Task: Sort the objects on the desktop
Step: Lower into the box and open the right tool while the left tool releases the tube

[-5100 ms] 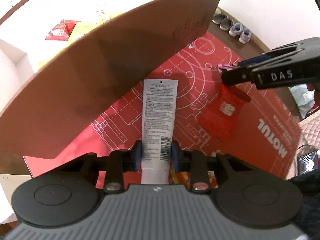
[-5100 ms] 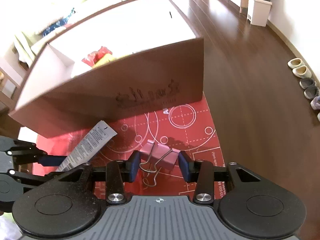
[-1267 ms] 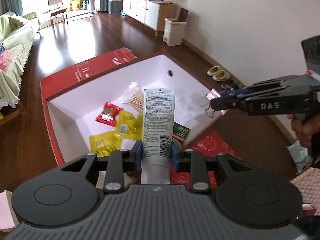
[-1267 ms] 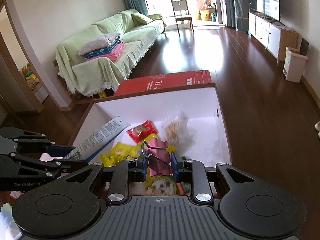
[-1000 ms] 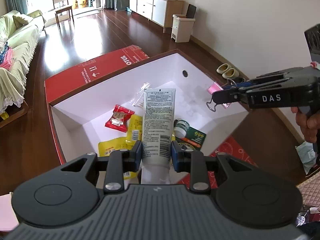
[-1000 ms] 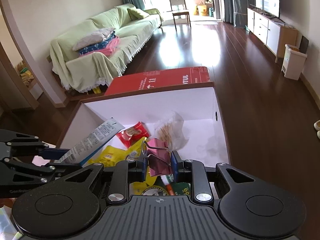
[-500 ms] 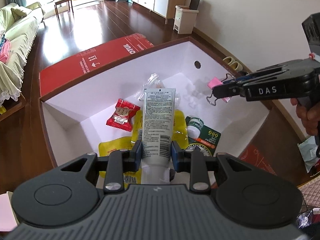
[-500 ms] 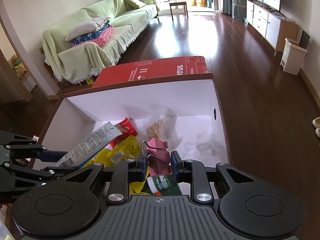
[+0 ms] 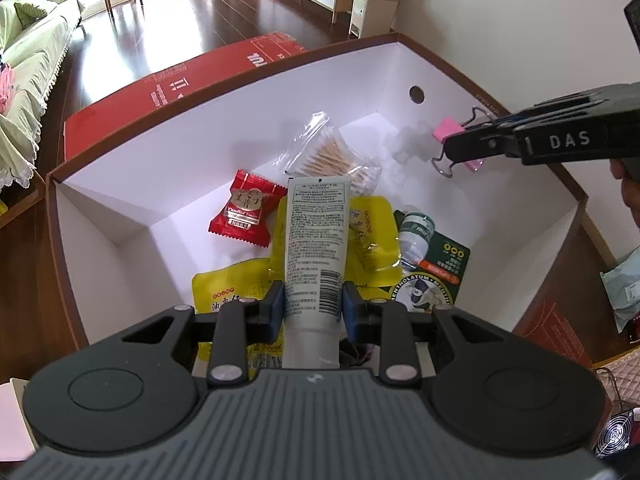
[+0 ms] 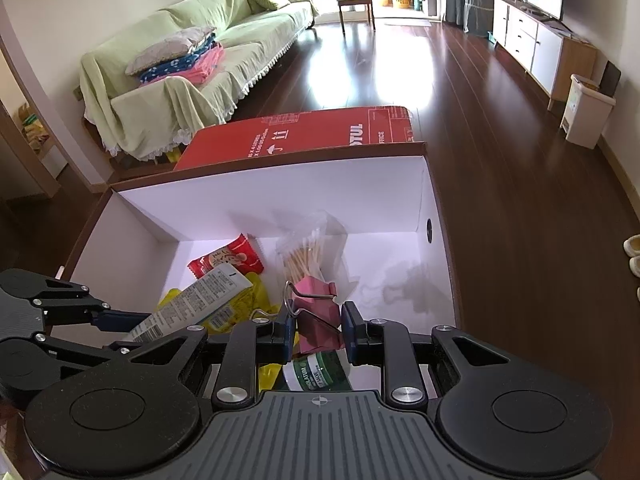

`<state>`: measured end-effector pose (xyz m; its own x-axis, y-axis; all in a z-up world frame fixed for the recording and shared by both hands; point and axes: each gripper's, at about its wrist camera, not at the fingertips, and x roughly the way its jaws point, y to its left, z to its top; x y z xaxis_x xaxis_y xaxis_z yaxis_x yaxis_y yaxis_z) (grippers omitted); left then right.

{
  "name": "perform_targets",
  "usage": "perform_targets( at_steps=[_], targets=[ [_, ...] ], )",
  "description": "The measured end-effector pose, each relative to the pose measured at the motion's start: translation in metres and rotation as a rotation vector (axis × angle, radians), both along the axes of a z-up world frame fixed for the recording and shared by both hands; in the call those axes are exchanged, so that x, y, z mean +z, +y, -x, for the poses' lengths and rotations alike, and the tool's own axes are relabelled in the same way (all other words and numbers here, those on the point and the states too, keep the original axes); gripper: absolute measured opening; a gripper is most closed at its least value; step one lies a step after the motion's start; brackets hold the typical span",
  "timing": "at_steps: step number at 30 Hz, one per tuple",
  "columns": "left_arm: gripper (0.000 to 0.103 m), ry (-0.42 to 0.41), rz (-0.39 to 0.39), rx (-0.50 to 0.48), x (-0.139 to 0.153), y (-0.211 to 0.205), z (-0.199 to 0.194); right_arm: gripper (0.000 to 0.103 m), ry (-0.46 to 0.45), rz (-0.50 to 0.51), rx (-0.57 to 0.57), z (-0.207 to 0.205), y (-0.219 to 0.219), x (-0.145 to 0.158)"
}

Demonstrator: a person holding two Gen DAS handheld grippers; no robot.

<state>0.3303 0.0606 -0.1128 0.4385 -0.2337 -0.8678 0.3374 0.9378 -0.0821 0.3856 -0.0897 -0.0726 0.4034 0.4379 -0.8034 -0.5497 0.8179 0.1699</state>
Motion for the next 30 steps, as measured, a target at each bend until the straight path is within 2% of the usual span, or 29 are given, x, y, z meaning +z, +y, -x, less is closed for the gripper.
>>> perform_targets(
  at_steps=[11, 12, 13, 19, 24, 30],
  targets=[
    [0.026, 0.04, -0.044, 0.021, -0.023, 0.0, -0.017, 0.023, 0.014, 0.027, 0.03, -0.006, 0.011, -0.009],
    [0.029, 0.04, -0.047, 0.024, -0.024, 0.0, -0.017, 0.023, 0.015, 0.031, 0.033, -0.007, 0.012, -0.01],
    [0.032, 0.042, -0.044, 0.027, -0.024, 0.0, -0.017, 0.023, 0.016, 0.036, 0.037, -0.008, 0.013, -0.012],
    [0.033, 0.045, -0.042, 0.036, -0.021, 0.002, -0.02, 0.023, 0.02, 0.073, 0.063, -0.015, 0.02, -0.023],
    [0.033, 0.047, -0.046, 0.047, -0.018, 0.006, -0.02, 0.023, 0.006, 0.14, 0.095, -0.02, 0.027, -0.036],
    [0.033, 0.044, -0.05, 0.054, -0.015, 0.01, -0.02, 0.023, -0.048, 0.285, 0.165, -0.025, 0.04, -0.054]
  ],
)
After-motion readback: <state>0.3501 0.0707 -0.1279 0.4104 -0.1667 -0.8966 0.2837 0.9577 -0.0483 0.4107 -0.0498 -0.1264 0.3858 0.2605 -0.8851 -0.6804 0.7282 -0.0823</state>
